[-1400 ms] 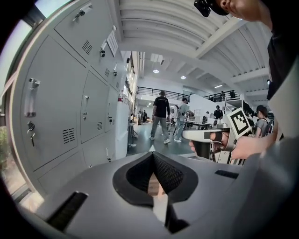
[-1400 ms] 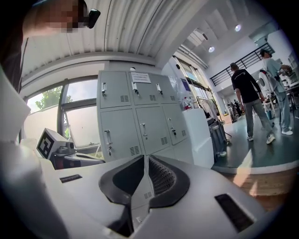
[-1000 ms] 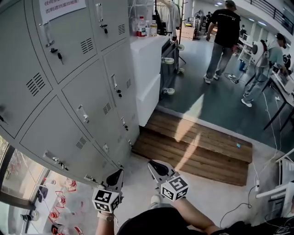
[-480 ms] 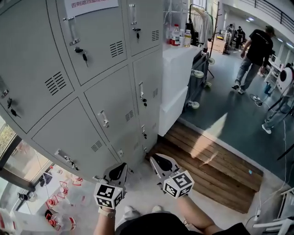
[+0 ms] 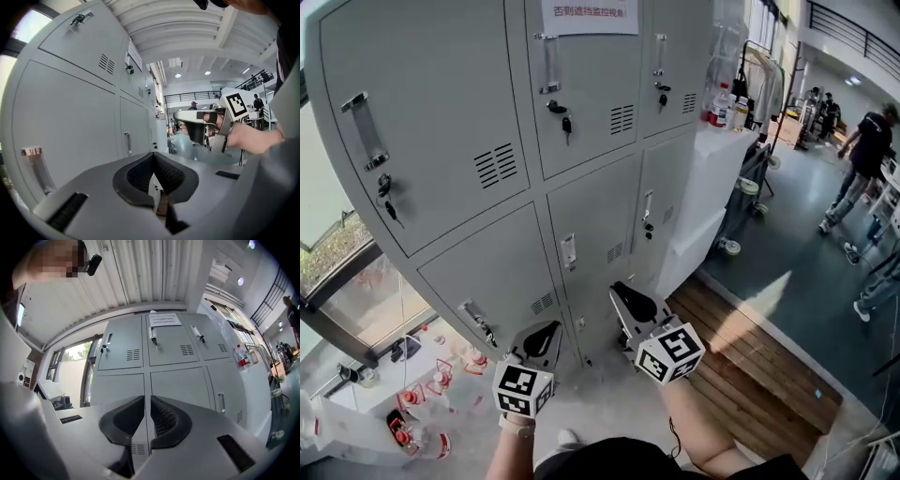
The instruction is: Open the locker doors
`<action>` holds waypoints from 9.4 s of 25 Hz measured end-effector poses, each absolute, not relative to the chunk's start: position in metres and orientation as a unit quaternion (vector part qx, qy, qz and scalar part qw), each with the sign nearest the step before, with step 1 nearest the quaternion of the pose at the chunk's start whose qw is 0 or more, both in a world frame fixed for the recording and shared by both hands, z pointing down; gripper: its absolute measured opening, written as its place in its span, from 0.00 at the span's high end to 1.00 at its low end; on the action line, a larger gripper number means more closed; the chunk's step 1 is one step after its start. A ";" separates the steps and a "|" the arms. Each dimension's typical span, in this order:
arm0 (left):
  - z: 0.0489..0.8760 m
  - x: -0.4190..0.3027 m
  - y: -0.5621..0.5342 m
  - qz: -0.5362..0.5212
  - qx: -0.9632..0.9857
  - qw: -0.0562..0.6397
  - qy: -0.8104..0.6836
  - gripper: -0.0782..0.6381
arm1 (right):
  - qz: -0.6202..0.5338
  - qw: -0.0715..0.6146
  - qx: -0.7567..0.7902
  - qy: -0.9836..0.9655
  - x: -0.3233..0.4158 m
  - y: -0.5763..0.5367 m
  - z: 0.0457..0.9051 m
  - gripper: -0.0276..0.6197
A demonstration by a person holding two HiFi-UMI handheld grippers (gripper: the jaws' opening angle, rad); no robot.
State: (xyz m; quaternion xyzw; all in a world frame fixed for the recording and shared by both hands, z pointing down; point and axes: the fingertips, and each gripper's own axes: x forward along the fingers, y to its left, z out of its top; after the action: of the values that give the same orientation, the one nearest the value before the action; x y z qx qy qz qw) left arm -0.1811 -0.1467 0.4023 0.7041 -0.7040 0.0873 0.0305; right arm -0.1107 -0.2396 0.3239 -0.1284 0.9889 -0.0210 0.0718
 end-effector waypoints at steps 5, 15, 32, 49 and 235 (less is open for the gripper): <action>0.389 -0.208 -0.140 0.083 0.688 0.020 -0.720 0.87 | 0.006 0.097 -0.112 0.989 -0.145 -0.246 0.274 0.87; 0.369 -0.244 -0.135 0.081 0.678 0.002 -0.731 0.87 | 0.095 0.158 -0.087 0.979 -0.192 -0.258 0.140 0.81; 0.367 -0.283 -0.125 0.067 0.675 -0.004 -0.735 0.87 | 0.175 0.151 -0.091 0.969 -0.273 -0.288 0.015 0.61; 0.375 -0.295 -0.114 0.066 0.674 0.005 -0.736 0.87 | 0.120 0.123 -0.010 0.985 -0.307 -0.297 -0.001 0.58; 0.550 -0.237 0.008 0.110 0.633 0.175 -0.746 0.86 | -0.095 0.012 0.064 0.993 -0.238 -0.043 0.437 0.72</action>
State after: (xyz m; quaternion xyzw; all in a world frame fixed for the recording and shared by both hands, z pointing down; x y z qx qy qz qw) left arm -0.2370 0.0078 0.5496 0.6330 -0.7460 0.1103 0.1751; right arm -0.2381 -0.0430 0.4374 0.0638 0.9933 -0.0951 0.0123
